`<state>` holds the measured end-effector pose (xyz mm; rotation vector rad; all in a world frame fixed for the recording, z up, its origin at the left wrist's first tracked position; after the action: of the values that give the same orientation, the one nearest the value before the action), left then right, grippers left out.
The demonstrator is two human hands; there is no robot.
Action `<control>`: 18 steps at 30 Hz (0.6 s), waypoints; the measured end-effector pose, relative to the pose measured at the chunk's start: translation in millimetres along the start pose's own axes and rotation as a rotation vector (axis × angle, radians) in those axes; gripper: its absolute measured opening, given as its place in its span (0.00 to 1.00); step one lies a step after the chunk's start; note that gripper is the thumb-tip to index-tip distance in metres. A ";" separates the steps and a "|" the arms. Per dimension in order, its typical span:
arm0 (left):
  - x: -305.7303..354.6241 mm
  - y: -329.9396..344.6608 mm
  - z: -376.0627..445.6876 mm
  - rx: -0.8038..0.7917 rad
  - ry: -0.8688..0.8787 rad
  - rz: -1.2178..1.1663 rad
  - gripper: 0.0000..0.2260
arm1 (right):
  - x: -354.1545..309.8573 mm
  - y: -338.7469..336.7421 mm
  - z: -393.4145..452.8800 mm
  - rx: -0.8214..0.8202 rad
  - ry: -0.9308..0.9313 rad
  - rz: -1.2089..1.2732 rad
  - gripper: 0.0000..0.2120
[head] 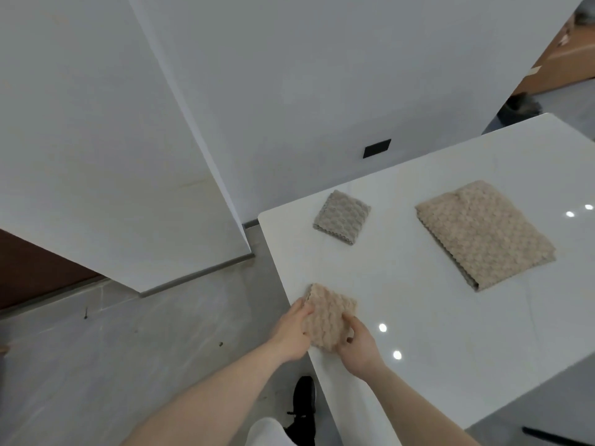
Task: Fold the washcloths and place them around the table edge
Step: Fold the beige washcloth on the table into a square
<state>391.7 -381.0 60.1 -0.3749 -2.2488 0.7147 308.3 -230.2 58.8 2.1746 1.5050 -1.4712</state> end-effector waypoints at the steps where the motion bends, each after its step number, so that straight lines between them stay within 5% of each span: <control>1: -1.4 -0.2 -3.2 0.019 0.000 0.055 0.30 | -3.1 0.2 -3.0 -0.004 -0.003 -0.011 0.29; 7: 13.0 13.4 -25.6 0.069 0.198 0.380 0.31 | 9.7 3.6 -9.2 -0.069 0.007 -0.183 0.33; 13: 4.2 31.4 -23.3 -0.158 0.127 0.485 0.32 | 9.6 -4.1 -17.9 -0.109 0.036 -0.231 0.36; 18: 34.4 30.8 -25.1 -0.091 0.178 0.445 0.30 | 13.4 -18.3 -29.0 -0.061 0.061 -0.155 0.35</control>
<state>387.8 -330.9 75.6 -0.9658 -2.0505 0.7673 313.2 -195.9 71.2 2.1294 1.7511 -1.3932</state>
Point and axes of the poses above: each hand's wrist, its own z-axis towards the middle knuckle, its own y-axis out of the palm, x = y × z, the point moved 6 cm from there along z, towards the middle knuckle, and after that the axes turned 5 degrees about -y, right-handed, at the moved point
